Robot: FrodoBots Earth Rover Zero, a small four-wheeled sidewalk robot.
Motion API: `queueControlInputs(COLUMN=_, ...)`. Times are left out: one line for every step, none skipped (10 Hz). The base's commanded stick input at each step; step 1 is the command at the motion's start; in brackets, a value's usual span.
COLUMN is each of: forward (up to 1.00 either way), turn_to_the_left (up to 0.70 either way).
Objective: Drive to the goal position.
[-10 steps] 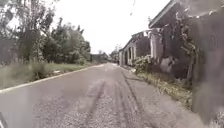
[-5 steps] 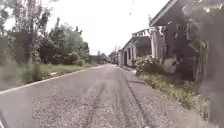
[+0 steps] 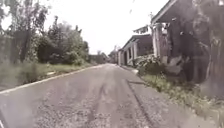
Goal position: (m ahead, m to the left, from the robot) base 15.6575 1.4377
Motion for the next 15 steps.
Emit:
queueControlInputs(forward=0.00, turn_to_the_left=0.00)
queueControlInputs(forward=0.00, turn_to_the_left=0.00)
queueControlInputs(forward=0.00, turn_to_the_left=0.00)
queueControlInputs(forward=0.00, turn_to_the_left=0.00)
queueControlInputs(forward=0.00, turn_to_the_left=0.00)
queueControlInputs(forward=0.00, turn_to_the_left=0.00)
queueControlInputs(forward=0.33, turn_to_the_left=0.00)
queueControlInputs(forward=0.70, turn_to_the_left=0.00)
queueControlInputs(forward=0.70, turn_to_the_left=0.00)
queueControlInputs(forward=0.70, turn_to_the_left=0.00)
queueControlInputs(forward=0.70, turn_to_the_left=0.00)
queueControlInputs(forward=0.70, turn_to_the_left=0.00)
queueControlInputs(forward=0.70, turn_to_the_left=0.00)
queueControlInputs(forward=0.70, turn_to_the_left=0.00)
queueControlInputs(forward=0.70, turn_to_the_left=0.00)
